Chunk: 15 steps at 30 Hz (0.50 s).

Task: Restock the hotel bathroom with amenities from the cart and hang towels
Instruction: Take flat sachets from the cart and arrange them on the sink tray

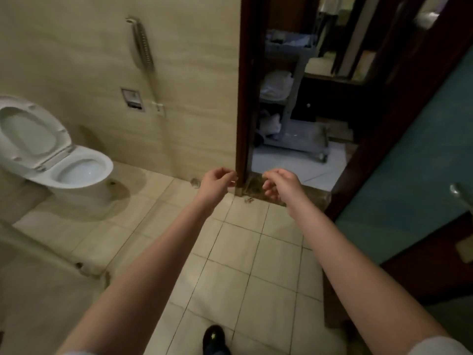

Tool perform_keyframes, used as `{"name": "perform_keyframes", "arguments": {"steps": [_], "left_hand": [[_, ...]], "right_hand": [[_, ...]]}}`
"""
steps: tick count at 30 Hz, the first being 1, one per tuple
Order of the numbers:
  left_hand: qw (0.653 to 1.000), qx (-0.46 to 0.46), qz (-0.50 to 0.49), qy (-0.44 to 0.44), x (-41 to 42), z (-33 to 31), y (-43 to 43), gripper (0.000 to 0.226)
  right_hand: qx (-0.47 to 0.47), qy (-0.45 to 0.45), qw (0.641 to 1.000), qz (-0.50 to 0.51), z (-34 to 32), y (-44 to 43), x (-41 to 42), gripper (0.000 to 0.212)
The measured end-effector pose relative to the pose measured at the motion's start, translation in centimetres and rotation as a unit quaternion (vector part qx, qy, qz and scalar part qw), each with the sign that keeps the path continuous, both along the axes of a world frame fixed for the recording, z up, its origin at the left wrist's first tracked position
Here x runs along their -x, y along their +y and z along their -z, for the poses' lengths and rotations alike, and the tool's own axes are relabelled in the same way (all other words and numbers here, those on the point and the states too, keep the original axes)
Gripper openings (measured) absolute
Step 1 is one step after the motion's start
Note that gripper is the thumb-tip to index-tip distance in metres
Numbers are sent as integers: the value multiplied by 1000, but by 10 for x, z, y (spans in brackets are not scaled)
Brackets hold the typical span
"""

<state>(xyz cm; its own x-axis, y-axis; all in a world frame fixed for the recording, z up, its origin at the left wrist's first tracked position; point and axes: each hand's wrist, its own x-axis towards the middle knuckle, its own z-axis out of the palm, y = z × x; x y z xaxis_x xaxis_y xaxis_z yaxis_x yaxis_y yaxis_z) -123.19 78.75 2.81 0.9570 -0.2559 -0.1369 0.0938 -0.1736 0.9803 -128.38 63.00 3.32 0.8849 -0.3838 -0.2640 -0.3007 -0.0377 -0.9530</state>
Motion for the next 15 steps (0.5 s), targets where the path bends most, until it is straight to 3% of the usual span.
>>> {"name": "perform_keyframes", "arguments": {"steps": [15], "left_hand": [[991, -14, 123, -45, -251, -22, -142, 13]], "right_hand": [[44, -19, 991, 126, -49, -129, -197, 15]]}}
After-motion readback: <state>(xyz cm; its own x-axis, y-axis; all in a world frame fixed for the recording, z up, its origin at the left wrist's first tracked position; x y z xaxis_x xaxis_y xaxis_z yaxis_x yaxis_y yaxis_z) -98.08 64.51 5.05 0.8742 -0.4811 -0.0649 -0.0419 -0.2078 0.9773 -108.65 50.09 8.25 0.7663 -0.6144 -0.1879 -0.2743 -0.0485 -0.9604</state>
